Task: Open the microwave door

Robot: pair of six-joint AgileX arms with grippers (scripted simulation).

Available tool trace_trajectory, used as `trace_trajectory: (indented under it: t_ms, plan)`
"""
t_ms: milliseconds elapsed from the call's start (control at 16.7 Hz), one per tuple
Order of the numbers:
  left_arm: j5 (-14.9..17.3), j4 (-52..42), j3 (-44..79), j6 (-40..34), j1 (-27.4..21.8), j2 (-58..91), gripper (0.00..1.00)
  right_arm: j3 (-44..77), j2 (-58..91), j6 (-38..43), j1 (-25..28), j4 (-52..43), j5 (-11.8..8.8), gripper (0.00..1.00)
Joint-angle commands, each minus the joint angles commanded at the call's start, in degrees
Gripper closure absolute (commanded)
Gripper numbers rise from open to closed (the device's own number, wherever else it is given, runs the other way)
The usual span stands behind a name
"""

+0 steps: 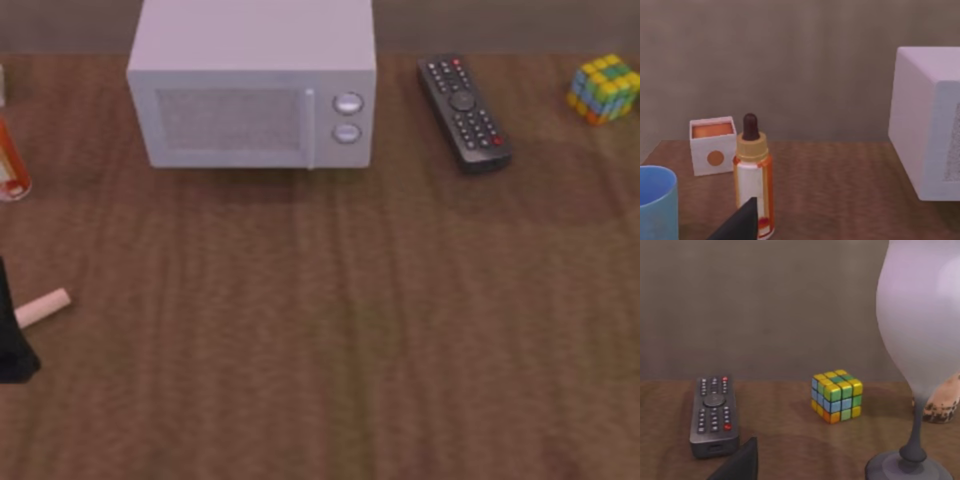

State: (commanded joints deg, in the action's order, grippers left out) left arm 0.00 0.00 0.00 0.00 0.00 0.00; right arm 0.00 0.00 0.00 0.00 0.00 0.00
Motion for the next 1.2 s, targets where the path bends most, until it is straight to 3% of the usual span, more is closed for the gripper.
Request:
trace_trajectory:
  t_ms: [240,480,1200]
  plan:
    - [-0.3,-1.1,1.7,-0.6,-0.7,1.7,0.0,0.0,0.0,0.0,0.0,0.0,0.0,0.0]
    - [-2.1,-7.6,12.4,-3.7,-4.4,12.5,0.0,0.0,0.0,0.0,0.0,0.0,0.0,0.0]
    - [-11.8,-41.3,80.4,-21.6,-24.0,80.4,0.0,0.0,0.0,0.0,0.0,0.0,0.0,0.0]
